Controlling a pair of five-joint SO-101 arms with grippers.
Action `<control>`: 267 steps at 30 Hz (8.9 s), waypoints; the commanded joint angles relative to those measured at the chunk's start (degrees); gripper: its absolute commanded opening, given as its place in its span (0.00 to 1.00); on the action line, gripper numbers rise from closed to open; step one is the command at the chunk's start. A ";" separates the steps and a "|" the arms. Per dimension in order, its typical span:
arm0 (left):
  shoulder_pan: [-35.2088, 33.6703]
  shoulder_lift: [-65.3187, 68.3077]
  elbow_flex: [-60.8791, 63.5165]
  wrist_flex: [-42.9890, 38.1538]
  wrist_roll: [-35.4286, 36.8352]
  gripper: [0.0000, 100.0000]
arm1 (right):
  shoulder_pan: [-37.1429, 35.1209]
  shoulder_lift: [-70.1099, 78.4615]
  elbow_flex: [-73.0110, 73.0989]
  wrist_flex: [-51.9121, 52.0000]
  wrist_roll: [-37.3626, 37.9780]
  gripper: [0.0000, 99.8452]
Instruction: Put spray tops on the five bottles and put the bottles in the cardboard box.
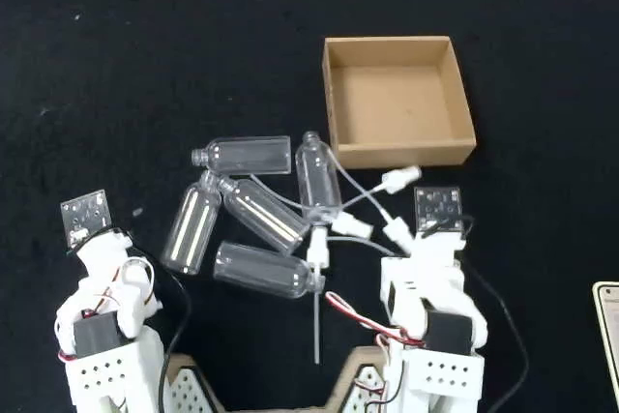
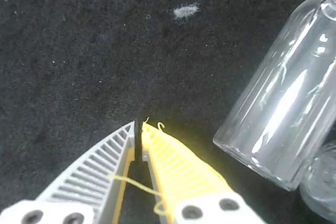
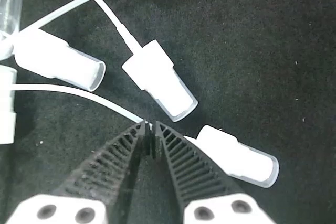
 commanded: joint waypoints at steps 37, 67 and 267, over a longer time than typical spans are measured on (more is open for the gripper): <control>-0.31 -0.18 1.10 0.35 0.44 0.03 | -0.70 -3.56 -0.31 0.53 -0.09 0.01; -0.31 -0.18 1.10 0.35 0.44 0.03 | -0.70 -3.56 -0.31 0.53 -0.09 0.01; -0.04 -0.18 1.10 0.35 0.53 0.03 | 41.58 74.59 -51.56 -5.01 38.51 0.15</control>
